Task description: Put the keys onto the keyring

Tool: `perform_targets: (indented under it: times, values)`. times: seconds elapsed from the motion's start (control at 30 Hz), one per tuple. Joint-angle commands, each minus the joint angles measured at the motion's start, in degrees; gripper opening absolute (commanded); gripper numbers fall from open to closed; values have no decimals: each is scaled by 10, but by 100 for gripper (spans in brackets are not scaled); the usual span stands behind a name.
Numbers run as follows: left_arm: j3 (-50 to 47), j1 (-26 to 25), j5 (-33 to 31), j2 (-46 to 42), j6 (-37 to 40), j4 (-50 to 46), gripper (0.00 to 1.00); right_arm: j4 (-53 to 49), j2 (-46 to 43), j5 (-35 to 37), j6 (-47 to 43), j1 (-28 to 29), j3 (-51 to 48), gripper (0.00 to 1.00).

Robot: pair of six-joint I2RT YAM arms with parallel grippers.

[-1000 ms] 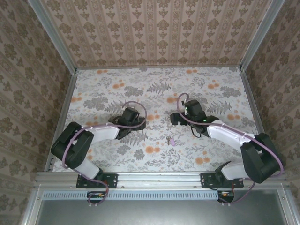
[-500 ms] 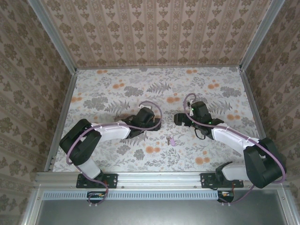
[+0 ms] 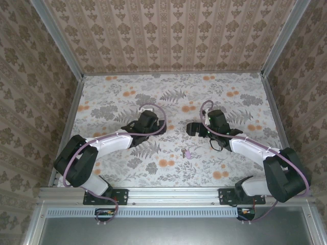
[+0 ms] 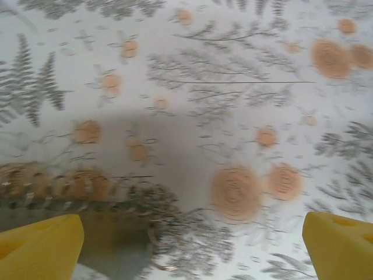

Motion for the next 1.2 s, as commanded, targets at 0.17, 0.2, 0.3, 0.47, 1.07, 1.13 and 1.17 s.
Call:
perform_targets:
  times: [0.17, 0.2, 0.3, 0.47, 1.07, 1.13, 1.17]
  values:
    - [-35, 38, 41, 2, 0, 27, 98, 8, 28, -21, 13, 26, 25, 100]
    - [-35, 39, 43, 4, 1, 29, 98, 9, 29, -22, 13, 28, 29, 100]
    - [-35, 43, 54, 17, 1, 42, 98, 9, 62, -22, 16, 37, 45, 99]
    - [-45, 50, 78, 42, -10, 77, 98, 1, 94, -18, 14, 50, 75, 99]
    - [-79, 102, 121, 88, -16, 150, 98, 79, 169, -66, -1, 94, 111, 92]
    - [-80, 104, 121, 89, -15, 153, 98, 96, 179, -76, -9, 102, 114, 91]
    - [-81, 105, 122, 89, -16, 153, 98, 103, 183, -79, -11, 105, 115, 90]
